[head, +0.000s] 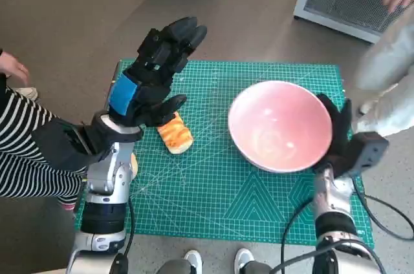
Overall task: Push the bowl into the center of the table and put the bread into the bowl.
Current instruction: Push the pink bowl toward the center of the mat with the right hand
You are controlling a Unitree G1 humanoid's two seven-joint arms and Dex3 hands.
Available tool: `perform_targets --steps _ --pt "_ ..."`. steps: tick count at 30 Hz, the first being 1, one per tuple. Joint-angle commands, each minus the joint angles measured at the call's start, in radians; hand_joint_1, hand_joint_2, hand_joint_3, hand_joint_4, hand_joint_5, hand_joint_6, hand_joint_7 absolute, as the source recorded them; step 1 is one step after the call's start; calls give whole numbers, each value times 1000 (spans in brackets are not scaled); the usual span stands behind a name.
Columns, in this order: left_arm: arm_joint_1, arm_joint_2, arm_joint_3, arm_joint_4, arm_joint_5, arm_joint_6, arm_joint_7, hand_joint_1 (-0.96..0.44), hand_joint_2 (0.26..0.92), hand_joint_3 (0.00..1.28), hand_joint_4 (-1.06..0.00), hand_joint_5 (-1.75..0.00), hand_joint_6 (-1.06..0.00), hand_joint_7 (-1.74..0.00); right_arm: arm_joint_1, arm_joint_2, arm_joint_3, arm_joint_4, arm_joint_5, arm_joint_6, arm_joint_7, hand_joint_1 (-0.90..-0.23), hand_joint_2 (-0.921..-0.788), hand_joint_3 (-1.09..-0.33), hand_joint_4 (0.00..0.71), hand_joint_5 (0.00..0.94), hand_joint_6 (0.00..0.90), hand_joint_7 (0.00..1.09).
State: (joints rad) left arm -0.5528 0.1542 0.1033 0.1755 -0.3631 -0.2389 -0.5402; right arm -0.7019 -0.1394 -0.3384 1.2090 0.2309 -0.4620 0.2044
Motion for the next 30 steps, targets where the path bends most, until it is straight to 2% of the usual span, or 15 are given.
perform_targets --steps 1,10,19,30 --pt "19 9 12 -21 -5 5 6 -598 921 320 -15 -295 1 -583 -7 25 9 20 -7 24 12 -649 -921 -785 81 0 68 353" --pt "35 7 12 -34 12 -2 29 -605 921 307 -30 -228 1 -609 -35 59 5 26 4 36 23 -652 -921 -776 72 0 62 345" --pt "48 7 9 -42 24 -7 44 -605 921 304 -36 -207 1 -613 -66 87 15 36 -9 49 1 -642 -921 -780 67 0 58 338" --pt "51 7 9 -34 18 -3 43 -607 921 301 -48 -189 1 -613 -81 97 22 39 -7 62 5 -633 -921 -789 65 1 59 330"
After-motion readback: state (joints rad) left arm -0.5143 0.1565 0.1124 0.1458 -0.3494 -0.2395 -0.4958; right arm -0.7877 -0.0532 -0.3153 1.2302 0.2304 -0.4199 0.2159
